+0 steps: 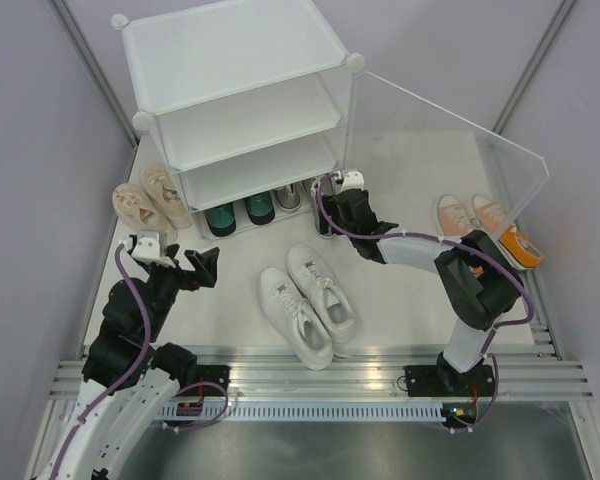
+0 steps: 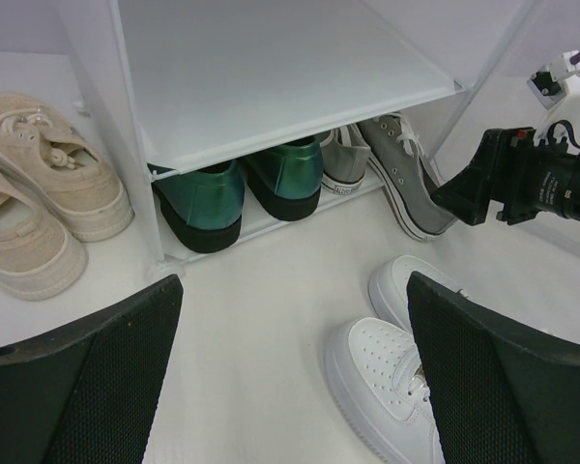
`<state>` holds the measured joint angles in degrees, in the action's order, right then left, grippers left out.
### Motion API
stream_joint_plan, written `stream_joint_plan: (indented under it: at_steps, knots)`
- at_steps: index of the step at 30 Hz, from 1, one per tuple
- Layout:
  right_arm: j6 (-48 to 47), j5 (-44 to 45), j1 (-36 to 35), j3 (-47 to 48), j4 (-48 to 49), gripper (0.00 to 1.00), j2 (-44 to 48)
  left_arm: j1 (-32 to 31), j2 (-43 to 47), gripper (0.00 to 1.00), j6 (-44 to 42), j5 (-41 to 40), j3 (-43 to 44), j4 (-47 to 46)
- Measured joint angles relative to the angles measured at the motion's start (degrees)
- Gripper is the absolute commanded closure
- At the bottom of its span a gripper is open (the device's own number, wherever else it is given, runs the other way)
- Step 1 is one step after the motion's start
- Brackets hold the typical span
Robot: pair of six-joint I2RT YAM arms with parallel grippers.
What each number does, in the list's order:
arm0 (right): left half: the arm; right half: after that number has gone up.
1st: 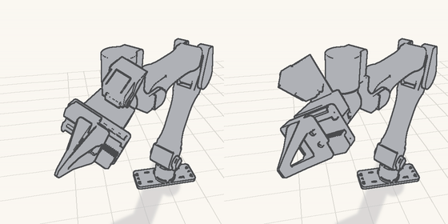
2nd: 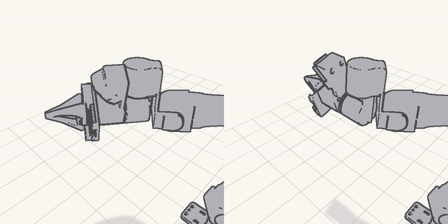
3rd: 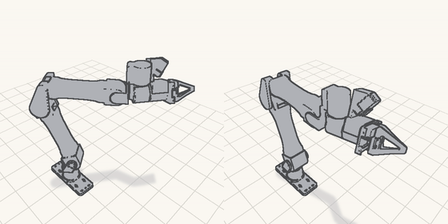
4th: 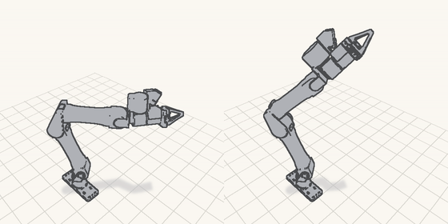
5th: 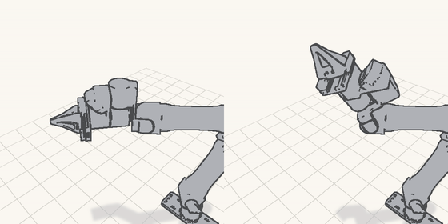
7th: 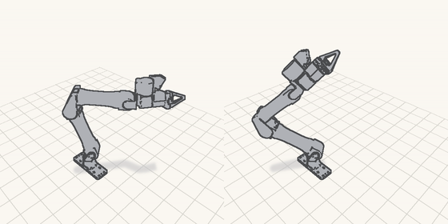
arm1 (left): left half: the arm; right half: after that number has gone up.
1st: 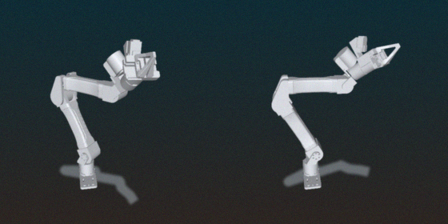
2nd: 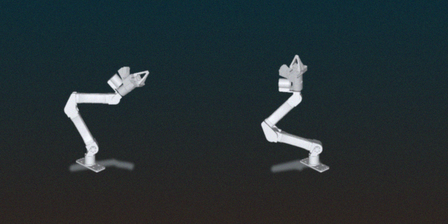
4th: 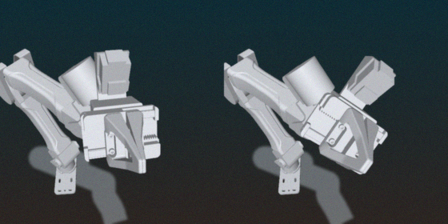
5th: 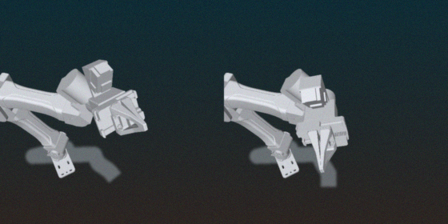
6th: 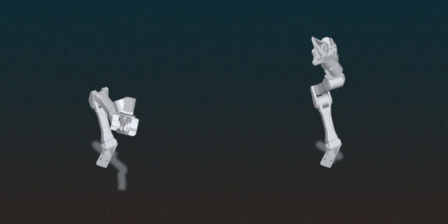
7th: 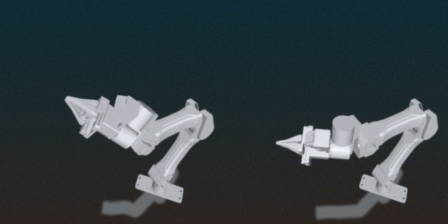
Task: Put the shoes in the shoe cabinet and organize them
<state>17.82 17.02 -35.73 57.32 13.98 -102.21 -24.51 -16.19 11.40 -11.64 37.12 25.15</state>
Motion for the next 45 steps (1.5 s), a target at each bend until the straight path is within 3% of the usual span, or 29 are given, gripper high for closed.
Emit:
stream_joint_plan:
  at_steps: [8, 21, 31, 45]
  knots:
    - [0.22, 0.83, -0.11, -1.86, -3.28, 0.25, 6.69, 0.0, 0.0, 0.0, 0.0, 0.02, 0.0, -0.02]
    - [4.04, -3.04, -1.36, -16.31, -0.59, 0.53, 17.29, 0.0, 0.0, 0.0, 0.0, 0.0, 0.0, 0.0]
    - [4.7, -5.44, -4.72, -17.38, 5.77, 0.54, 8.94, 0.0, 0.0, 0.0, 0.0, -0.02, 0.0, 0.0]
    - [2.71, -1.57, -1.51, -0.83, 4.61, 0.65, -5.29, 0.0, -0.26, 0.0, 0.0, 0.0, 0.0, 0.0]
